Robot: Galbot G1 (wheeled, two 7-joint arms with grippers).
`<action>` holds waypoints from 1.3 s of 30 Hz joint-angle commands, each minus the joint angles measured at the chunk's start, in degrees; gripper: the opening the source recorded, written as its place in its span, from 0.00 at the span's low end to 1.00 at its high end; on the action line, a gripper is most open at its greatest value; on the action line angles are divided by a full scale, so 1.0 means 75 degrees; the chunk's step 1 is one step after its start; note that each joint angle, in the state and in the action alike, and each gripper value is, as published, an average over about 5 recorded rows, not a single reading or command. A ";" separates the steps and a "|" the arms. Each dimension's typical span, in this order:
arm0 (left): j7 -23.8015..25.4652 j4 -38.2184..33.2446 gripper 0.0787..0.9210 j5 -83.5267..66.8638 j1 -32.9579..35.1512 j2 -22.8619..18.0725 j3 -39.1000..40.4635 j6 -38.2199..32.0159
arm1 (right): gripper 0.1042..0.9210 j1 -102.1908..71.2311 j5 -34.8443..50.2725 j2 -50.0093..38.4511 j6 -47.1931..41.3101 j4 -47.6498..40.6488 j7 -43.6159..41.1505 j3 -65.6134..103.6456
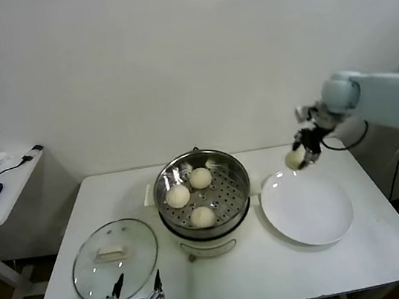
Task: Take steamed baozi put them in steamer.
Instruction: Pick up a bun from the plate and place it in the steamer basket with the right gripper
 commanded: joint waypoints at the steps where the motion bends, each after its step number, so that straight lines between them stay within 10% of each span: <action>1: 0.0016 -0.0116 0.88 -0.0040 -0.0021 0.0065 0.0010 0.0050 | 0.62 0.3004 0.3263 0.1343 -0.0973 0.2585 0.0672 -0.1034; 39: -0.0016 -0.0076 0.88 -0.0319 -0.0158 0.0165 -0.0187 -0.0001 | 0.67 -0.1208 0.1778 0.3284 -0.1582 -0.0002 0.2191 -0.0575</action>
